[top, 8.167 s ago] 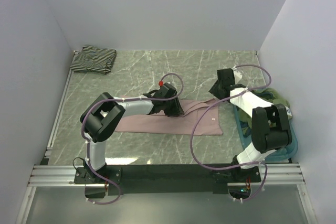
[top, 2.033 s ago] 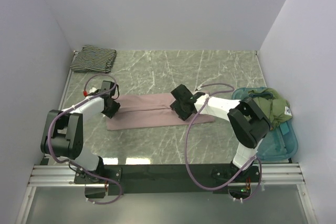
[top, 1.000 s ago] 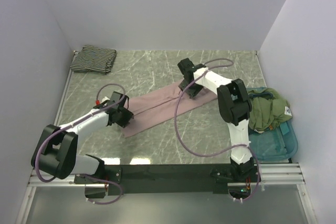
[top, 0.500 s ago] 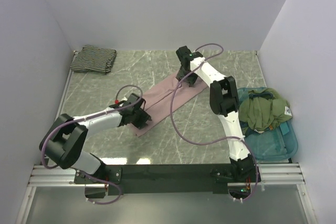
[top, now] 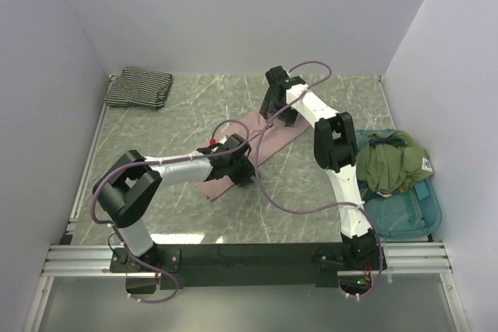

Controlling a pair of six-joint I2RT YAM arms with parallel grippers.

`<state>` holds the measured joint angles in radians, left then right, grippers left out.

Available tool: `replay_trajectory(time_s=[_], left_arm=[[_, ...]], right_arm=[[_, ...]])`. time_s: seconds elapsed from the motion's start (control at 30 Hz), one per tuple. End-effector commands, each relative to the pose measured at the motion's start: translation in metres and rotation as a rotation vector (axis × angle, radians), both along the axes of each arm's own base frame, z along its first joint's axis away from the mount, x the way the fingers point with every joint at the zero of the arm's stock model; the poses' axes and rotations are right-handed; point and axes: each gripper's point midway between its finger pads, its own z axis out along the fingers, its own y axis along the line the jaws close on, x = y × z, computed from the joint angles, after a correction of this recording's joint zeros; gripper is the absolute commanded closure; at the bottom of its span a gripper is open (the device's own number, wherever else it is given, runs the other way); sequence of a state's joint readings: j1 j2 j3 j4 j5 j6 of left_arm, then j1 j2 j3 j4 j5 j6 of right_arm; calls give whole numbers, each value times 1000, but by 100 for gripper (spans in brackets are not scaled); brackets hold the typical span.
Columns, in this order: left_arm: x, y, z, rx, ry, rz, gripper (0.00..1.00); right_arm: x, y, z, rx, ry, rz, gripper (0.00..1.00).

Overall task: Fold and stack the tank tops
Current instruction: Fold the tank top

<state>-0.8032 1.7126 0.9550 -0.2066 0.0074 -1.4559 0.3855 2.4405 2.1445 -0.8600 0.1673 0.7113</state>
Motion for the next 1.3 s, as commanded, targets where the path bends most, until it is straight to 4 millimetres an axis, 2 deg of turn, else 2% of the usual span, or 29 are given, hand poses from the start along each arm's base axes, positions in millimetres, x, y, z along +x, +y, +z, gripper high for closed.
replay_trajectory(time_s=[0.0, 0.13, 0.17, 0.2, 0.23, 0.27, 0.33, 0.37, 0.43, 0.47, 0.5, 0.53, 0.57, 0.6, 0.63, 0.67, 0.7, 0.73, 0.77, 0.8, 0.83, 0.87, 0.9, 0.97, 1.0, 1.03, 1.1, 1.2, 1.27], left_arm=[[21, -15, 37, -44, -104, -58, 59], [45, -7, 75, -11, -231, -121, 57], [55, 12, 76, 43, -234, -98, 56], [65, 21, 87, 76, -262, -85, 55], [77, 42, 90, 159, -299, -61, 54], [89, 69, 94, 208, -294, -26, 53], [101, 109, 91, 322, -299, 11, 49], [110, 133, 90, 346, -295, 43, 47], [112, 166, 80, 429, -261, 67, 45], [118, 192, 76, 483, -249, 117, 45], [115, 206, 69, 523, -224, 123, 45], [115, 219, 65, 560, -207, 146, 45], [118, 240, 63, 614, -192, 191, 44], [119, 251, 62, 652, -186, 207, 44], [117, 259, 55, 687, -158, 208, 44], [118, 269, 51, 709, -143, 223, 44], [120, 275, 48, 731, -134, 228, 44], [119, 279, 36, 748, -99, 210, 44], [120, 284, 31, 749, -80, 209, 44], [119, 283, 25, 736, -65, 193, 44], [118, 286, 17, 749, -48, 180, 44], [118, 289, 12, 756, -41, 180, 44], [116, 291, 4, 763, -21, 171, 44], [114, 291, -6, 749, -1, 139, 44], [110, 289, -13, 739, 18, 120, 44], [109, 287, -17, 726, 21, 107, 44], [104, 285, -25, 703, 32, 95, 44], [97, 277, -36, 652, 47, 89, 44], [92, 273, -40, 623, 56, 91, 44]], right_arm=[[13, -19, 23, -70, -53, 7, 8], [19, -26, 40, -88, -105, -4, 7], [21, -27, 54, -79, -139, -10, 6], [18, -32, 53, -83, -138, -19, 4], [25, -30, 72, -66, -198, -26, 4], [25, -34, 76, -71, -214, -39, 1], [29, -35, 93, -61, -263, -57, 0], [29, -37, 112, -48, -298, -69, 0], [22, -37, 122, -37, -309, -96, 0], [16, -39, 139, -24, -336, -109, 0], [5, -41, 132, -28, -314, -124, 0], [-2, -39, 150, -8, -354, -129, 0], [-10, -39, 149, -1, -351, -132, 0], [-26, -41, 132, -6, -310, -142, 0], [-33, -36, 132, 12, -318, -136, 0], [-46, -26, 146, 56, -342, -124, 0], [-67, -23, 125, 47, -296, -104, 1], [-73, -17, 125, 64, -314, -89, 1], [-84, -14, 135, 86, -337, -89, 1], [-105, -4, 119, 78, -304, -52, 1], [-114, 2, 126, 104, -328, -38, 1], [-123, 9, 124, 123, -325, -29, 1], [-143, 17, 109, 123, -292, 8, 2], [-161, 31, 114, 162, -316, 40, 2], [-179, 43, 103, 167, -296, 81, 3], [-188, 50, 105, 188, -299, 99, 4], [-208, 64, 93, 209, -278, 130, 4], [-248, 104, 80, 242, -247, 222, 6], [-262, 118, 72, 241, -235, 228, 7]])
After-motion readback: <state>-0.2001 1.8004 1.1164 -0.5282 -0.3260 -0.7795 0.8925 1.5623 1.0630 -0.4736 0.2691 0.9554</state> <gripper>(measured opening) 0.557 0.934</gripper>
